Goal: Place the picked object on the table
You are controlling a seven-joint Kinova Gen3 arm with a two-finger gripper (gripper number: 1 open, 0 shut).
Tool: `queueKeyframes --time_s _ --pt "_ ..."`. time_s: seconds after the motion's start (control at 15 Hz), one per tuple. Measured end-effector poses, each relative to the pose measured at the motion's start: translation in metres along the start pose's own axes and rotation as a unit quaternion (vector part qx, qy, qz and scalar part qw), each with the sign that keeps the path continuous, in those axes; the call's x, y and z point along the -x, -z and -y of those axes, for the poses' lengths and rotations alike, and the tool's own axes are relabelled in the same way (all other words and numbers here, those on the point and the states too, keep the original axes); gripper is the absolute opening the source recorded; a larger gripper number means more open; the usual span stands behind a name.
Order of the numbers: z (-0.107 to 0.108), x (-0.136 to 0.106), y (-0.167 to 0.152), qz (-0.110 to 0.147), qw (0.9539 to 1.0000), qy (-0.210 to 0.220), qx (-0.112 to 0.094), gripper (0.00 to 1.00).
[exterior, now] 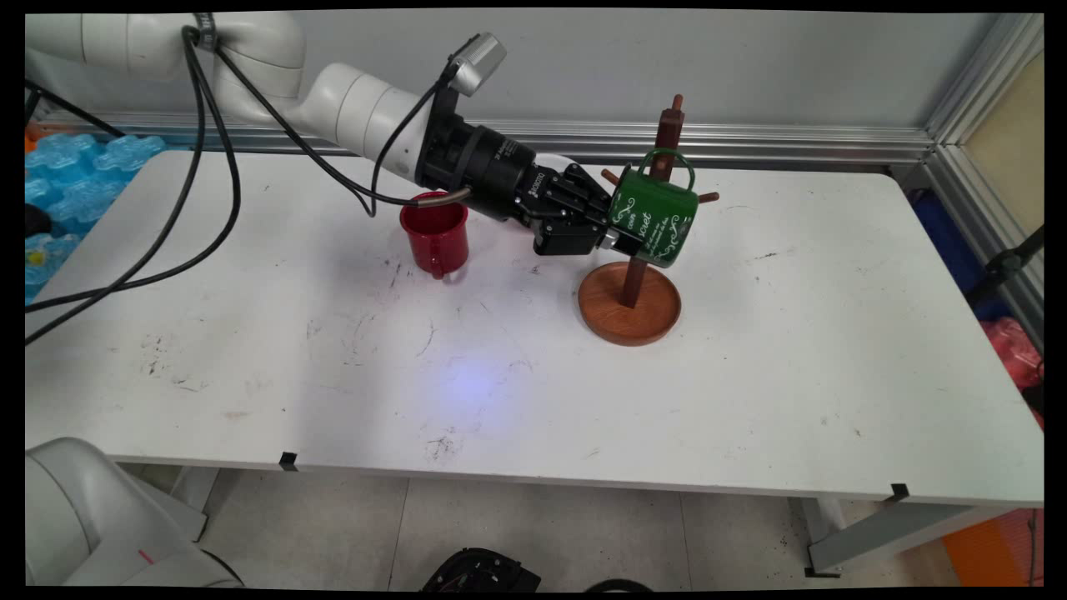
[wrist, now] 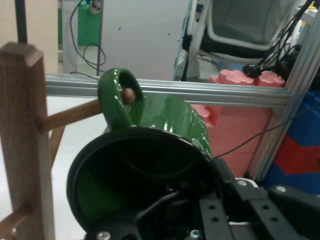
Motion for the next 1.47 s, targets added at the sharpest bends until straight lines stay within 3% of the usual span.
queueKeyframes --time_s 0.67,1.07,1.47 --pt "-0.013 -0.013 0.006 -0.002 0.9998 -0.006 0.017 0.0" --pt "-0.015 -0.01 0.023 0.03 0.9995 -0.002 0.013 0.0" --pt "-0.022 -0.005 0.047 0.069 0.9973 -0.004 0.025 0.0"
